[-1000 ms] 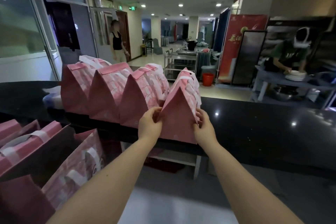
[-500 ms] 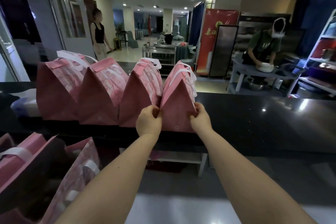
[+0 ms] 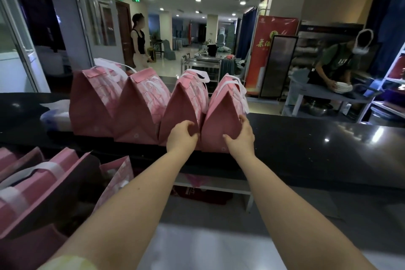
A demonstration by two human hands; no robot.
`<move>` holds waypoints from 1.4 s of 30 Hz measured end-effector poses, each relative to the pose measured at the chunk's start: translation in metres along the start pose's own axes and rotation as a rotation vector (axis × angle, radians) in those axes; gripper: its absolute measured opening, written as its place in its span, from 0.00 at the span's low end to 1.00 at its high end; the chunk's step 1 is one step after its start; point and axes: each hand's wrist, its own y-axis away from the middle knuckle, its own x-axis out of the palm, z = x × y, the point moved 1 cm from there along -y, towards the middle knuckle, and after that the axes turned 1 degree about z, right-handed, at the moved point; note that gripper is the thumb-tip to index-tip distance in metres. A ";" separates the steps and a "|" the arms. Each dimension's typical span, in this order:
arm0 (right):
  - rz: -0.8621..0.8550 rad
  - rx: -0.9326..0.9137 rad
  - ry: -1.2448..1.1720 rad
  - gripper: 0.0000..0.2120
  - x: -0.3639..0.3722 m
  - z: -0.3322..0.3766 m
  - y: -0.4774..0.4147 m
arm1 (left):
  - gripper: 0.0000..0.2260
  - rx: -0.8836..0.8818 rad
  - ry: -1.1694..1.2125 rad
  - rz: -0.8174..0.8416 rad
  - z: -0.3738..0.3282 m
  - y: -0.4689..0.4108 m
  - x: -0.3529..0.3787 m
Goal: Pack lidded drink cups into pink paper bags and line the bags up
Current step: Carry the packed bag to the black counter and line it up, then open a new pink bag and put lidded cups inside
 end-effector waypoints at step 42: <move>0.606 -0.691 0.385 0.08 0.190 0.076 0.157 | 0.05 -0.143 -0.495 -0.387 0.142 0.218 -0.203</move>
